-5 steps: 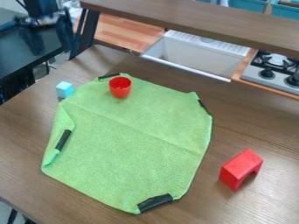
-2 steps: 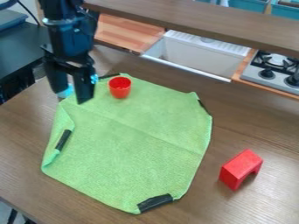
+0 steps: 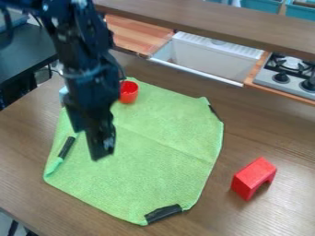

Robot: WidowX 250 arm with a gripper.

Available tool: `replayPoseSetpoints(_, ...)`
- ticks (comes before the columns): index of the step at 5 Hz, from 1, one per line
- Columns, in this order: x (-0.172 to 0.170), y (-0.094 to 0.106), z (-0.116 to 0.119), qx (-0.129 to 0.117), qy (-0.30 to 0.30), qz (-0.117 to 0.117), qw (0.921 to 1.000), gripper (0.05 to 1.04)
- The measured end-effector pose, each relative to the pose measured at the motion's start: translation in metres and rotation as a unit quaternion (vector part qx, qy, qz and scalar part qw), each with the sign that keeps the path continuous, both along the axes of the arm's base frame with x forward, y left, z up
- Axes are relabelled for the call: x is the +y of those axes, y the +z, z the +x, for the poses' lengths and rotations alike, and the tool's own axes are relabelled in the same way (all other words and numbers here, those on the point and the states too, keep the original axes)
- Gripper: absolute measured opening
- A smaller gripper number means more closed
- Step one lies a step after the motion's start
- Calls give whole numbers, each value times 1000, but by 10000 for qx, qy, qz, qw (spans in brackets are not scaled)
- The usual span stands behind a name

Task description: Fold the cloth from bottom right to top left

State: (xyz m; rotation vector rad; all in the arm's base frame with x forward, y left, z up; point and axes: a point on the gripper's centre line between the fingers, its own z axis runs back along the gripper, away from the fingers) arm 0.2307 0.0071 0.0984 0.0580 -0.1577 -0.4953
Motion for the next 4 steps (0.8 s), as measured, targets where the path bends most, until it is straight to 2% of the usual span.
replayPoseSetpoints(1,-21,-10,-7,-95,-383,213,9990,1000)
replayPoseSetpoints(2,-32,-22,-3,-208,-382,401,9982,1000)
replayPoseSetpoints(4,-62,-53,5,-222,-565,602,9963,1000)
